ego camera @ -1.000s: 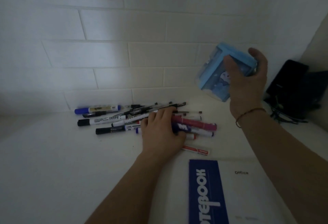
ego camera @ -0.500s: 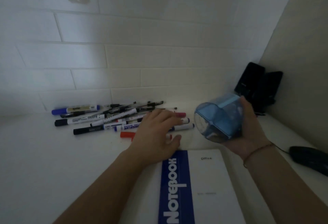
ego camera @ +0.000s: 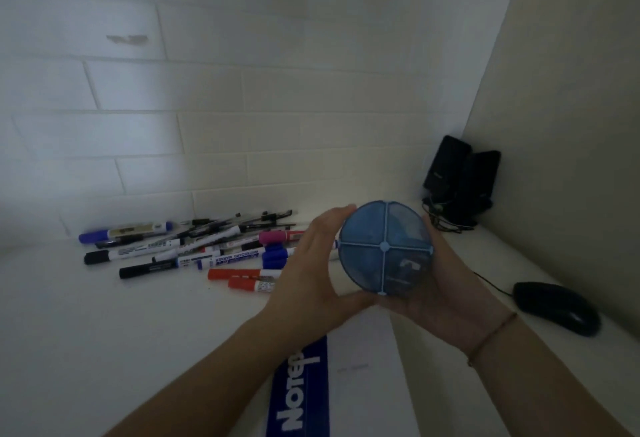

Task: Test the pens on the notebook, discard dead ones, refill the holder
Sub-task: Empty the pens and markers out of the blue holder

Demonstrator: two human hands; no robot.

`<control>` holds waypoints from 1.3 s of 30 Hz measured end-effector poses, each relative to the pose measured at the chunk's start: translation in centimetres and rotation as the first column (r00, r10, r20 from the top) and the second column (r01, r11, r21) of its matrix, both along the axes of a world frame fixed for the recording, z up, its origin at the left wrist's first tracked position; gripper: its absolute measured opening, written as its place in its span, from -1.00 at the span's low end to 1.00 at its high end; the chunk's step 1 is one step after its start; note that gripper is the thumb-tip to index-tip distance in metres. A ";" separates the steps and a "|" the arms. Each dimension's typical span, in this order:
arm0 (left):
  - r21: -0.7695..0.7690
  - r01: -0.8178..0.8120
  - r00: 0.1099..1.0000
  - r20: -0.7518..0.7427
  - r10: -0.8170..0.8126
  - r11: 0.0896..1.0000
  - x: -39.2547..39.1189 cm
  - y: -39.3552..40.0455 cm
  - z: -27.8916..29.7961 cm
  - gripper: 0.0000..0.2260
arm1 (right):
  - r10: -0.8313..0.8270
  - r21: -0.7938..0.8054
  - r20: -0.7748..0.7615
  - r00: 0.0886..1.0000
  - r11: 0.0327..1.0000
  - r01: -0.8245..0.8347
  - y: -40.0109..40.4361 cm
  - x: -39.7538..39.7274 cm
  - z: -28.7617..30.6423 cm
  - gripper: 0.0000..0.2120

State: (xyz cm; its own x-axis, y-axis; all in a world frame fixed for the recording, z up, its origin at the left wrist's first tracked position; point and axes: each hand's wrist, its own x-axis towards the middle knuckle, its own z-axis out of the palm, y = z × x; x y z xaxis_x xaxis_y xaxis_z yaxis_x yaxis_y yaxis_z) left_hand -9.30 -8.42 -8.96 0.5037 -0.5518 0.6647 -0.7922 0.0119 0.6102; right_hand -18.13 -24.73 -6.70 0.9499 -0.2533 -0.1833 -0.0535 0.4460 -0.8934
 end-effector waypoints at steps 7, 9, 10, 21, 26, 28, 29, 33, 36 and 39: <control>-0.012 -0.023 0.929 -0.371 0.017 1.000 0.8 -2.0 0.9 -0.18 | -0.009 -0.589 0.189 0.982 0.799 0.121 -0.9 -1.8 -1.7 -0.05; 0.051 -0.004 0.930 -0.368 0.023 0.999 0.5 -3.0 1.2 -0.14 | -0.055 -0.702 0.264 0.963 0.674 0.231 -0.6 -0.8 -2.2 -0.04; 0.084 0.012 0.926 -0.378 0.021 0.996 0.2 -3.5 1.4 -0.12 | -0.126 -0.697 0.296 0.947 0.650 0.304 -0.5 -0.3 -2.4 -0.08; 0.710 -0.123 0.968 0.240 -0.075 0.693 -4.8 0.2 -2.5 -0.67 | -0.526 -0.680 0.262 0.809 0.494 0.542 -5.2 6.4 -4.6 -0.05; 0.664 -0.189 0.921 0.376 -0.105 0.723 -7.0 3.8 -4.5 -0.66 | -0.454 -0.672 0.221 0.863 0.571 0.472 -4.2 5.9 -3.9 -0.11; 0.639 -0.199 0.916 0.391 -0.092 0.743 -7.6 5.0 -3.9 -0.61 | -0.487 -0.765 0.183 0.854 0.475 0.435 -3.5 4.1 -3.5 -0.17; 0.620 -0.220 0.899 0.428 -0.090 0.753 -7.6 5.5 -2.8 -0.60 | -0.510 -0.823 0.176 0.842 0.392 0.410 -2.9 2.9 -3.2 -0.25; 0.321 -0.223 0.792 0.610 -0.020 0.921 -7.8 9.4 0.5 -0.63 | -0.418 -0.917 0.245 0.875 0.193 0.349 1.0 -1.8 -3.2 -0.71; 0.179 -0.365 0.663 0.739 0.119 0.914 -8.5 12.7 0.9 -0.73 | -0.220 -0.954 0.204 0.954 0.177 0.244 3.9 -3.1 -4.2 -0.73; 0.153 -0.588 0.507 0.835 0.214 0.795 -8.6 15.8 0.1 -0.85 | -0.061 -0.996 0.088 0.994 -0.019 0.087 3.8 -2.6 -6.9 -0.37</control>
